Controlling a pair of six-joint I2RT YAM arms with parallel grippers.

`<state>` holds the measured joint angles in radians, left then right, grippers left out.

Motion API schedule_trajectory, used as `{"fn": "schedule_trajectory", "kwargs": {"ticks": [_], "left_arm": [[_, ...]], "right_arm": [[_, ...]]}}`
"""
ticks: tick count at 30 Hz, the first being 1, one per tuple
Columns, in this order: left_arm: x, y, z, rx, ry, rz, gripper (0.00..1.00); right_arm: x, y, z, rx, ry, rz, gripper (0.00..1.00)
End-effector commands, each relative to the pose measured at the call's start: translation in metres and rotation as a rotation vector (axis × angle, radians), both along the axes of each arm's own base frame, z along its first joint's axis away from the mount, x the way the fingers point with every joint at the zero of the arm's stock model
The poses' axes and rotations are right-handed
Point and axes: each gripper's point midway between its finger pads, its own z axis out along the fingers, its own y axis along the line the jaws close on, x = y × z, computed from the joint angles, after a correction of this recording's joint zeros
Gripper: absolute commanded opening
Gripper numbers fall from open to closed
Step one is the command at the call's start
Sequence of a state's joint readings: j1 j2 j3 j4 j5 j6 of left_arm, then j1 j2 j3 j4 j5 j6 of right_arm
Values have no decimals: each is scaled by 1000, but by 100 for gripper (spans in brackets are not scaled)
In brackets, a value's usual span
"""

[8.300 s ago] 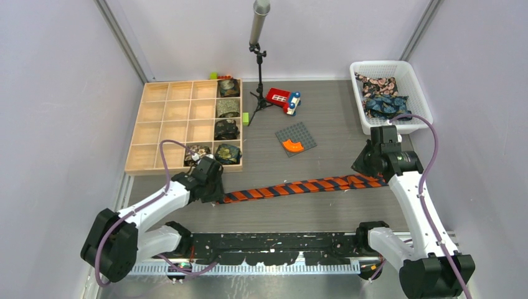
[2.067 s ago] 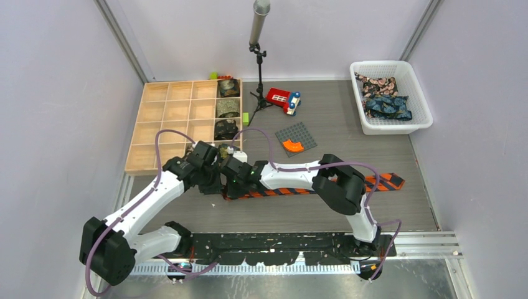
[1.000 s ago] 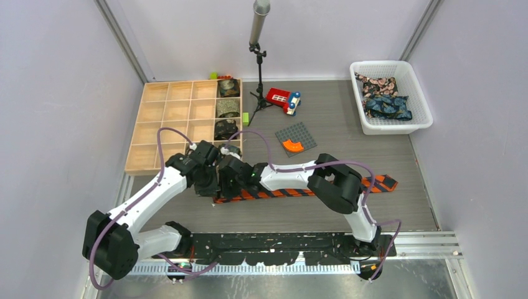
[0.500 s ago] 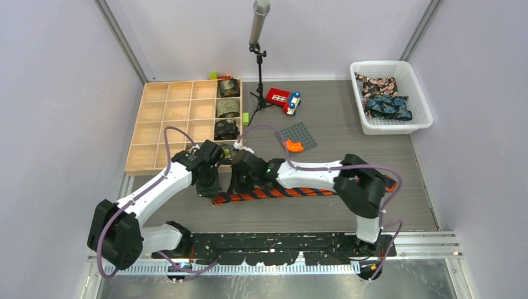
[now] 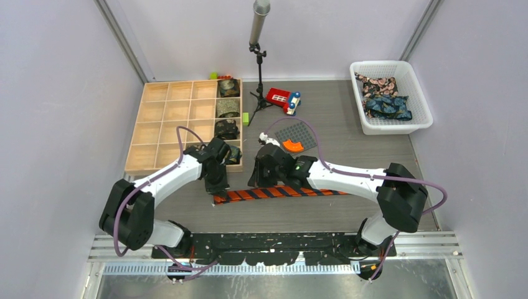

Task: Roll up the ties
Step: Roll the tie at the center of the board.

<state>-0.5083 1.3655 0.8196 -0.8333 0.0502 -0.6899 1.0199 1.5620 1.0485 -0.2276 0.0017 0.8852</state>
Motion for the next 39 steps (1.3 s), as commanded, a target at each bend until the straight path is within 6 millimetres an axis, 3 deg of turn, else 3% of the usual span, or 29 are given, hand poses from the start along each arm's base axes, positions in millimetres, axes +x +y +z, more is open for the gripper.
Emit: {"fn": "schedule_trajectory", "kwargs": {"ticks": [1, 6, 14, 18, 24, 28, 39], "left_arm": [[15, -21, 5, -92, -40, -36, 0], [17, -27, 1, -112, -37, -45, 1], [22, -38, 4, -188, -83, -45, 32], [24, -39, 13, -203, -114, -41, 39], [22, -33, 22, -195, -146, -13, 38], [21, -23, 24, -161, -168, 13, 32], [17, -2, 28, -84, -210, 53, 18]], "right_arm": [[1, -2, 6, 4, -26, -7, 0], [-1, -1, 3, 7, -18, -3, 0], [0, 1, 2, 8, -16, -2, 0], [3, 5, 2, 6, -17, 0, 0], [1, 21, 5, 29, 11, 41, 0], [3, 29, 6, 36, 17, 54, 2], [-4, 56, -4, 56, 56, 131, 23]]}}
